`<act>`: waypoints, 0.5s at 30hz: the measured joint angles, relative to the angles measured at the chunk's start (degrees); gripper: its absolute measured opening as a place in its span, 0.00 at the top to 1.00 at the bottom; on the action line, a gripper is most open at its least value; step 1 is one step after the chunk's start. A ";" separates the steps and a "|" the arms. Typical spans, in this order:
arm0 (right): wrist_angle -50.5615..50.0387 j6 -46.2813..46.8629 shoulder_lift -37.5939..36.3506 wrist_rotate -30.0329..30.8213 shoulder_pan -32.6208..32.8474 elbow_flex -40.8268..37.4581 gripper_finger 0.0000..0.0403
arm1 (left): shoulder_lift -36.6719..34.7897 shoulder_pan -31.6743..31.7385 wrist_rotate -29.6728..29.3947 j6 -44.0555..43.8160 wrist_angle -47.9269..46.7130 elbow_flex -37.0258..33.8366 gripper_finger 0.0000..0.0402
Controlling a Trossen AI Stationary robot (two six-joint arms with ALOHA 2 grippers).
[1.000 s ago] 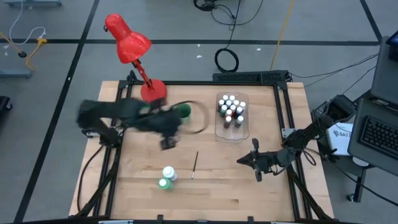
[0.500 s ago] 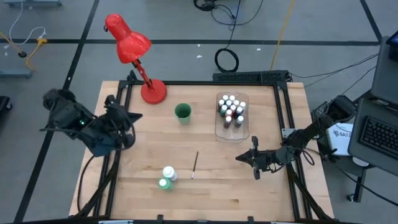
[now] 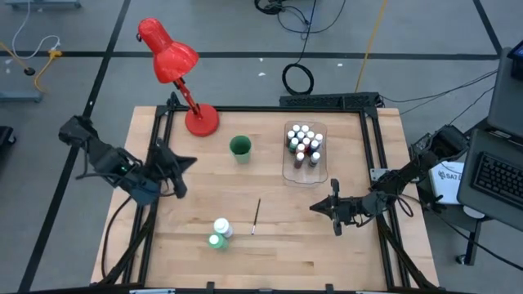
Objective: Pick & Place Paint Supplies
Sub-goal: Put the black paint brush into the cup
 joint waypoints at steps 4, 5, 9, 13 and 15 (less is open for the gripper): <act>0.00 1.18 0.00 0.00 0.00 0.00 0.99 | -1.32 0.07 4.33 12.10 17.20 -7.36 0.99; 0.00 1.39 0.00 0.00 0.00 0.00 0.99 | -1.30 0.09 5.46 15.10 21.35 -8.88 0.99; -0.02 1.22 0.00 0.00 0.00 0.00 0.99 | -1.23 0.09 9.38 25.32 35.95 -14.46 0.97; -0.04 0.78 0.00 0.00 0.00 0.00 0.99 | -1.16 0.11 9.97 30.14 44.37 -19.19 0.98; -0.09 0.68 0.00 0.00 0.00 0.00 0.99 | -1.17 0.11 9.94 31.51 47.44 -21.28 0.99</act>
